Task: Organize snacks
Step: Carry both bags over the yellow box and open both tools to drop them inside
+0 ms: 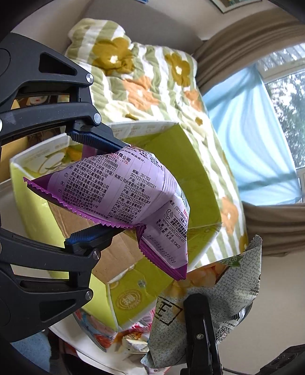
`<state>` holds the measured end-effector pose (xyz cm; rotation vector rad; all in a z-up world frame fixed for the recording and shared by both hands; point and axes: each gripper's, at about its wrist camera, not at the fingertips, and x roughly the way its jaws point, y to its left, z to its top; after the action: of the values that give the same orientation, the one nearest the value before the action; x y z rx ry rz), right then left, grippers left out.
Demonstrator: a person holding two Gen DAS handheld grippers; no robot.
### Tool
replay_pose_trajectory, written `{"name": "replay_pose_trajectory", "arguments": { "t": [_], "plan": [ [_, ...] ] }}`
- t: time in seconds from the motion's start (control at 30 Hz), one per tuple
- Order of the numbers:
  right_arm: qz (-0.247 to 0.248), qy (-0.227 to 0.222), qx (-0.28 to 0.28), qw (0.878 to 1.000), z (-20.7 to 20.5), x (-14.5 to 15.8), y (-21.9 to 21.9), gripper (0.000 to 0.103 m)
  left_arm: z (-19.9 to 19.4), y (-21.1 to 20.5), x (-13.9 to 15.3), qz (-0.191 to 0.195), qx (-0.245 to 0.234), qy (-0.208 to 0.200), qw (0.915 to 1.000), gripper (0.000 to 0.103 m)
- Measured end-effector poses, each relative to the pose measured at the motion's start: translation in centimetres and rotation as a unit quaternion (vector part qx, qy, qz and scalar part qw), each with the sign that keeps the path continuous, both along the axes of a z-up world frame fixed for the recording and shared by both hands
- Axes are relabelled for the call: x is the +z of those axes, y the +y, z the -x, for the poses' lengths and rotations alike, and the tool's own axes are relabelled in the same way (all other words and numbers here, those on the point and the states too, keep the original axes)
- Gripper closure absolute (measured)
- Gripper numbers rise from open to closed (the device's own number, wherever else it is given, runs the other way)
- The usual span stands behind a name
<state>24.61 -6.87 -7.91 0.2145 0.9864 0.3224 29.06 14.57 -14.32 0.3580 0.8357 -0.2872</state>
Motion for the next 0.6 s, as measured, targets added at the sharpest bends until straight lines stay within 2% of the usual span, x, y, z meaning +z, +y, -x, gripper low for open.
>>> {"name": "replay_pose_trajectory", "arguments": {
  "t": [0.03,0.07,0.13,0.17,0.3,0.6],
  "plan": [
    [0.002,0.004,-0.006,1.000,-0.2,-0.2,0.1,0.046,-0.2,-0.1,-0.3,0.000,-0.006,0.002,1.0000,0.047],
    [0.004,0.009,-0.011,1.000,-0.4,-0.5,0.3,0.046,-0.5,-0.2,-0.7,-0.003,-0.011,0.003,0.9999,0.042],
    [0.011,0.016,-0.019,1.000,-0.7,-1.0,0.5,0.046,-1.0,-0.3,-1.2,-0.006,-0.013,0.010,0.9998,0.018],
    [0.012,0.020,-0.021,1.000,-0.9,-1.1,0.5,0.046,-1.1,-0.2,-1.3,-0.001,-0.013,0.011,0.9999,0.000],
    [0.016,0.029,-0.025,0.999,-1.3,-1.7,0.7,0.046,-1.3,0.5,-1.0,0.024,-0.002,0.025,0.9994,0.001],
    [0.023,0.033,0.006,0.999,-1.2,-3.5,3.2,0.046,0.7,5.1,0.4,0.064,0.088,0.040,0.9933,0.001]
  ]
}}
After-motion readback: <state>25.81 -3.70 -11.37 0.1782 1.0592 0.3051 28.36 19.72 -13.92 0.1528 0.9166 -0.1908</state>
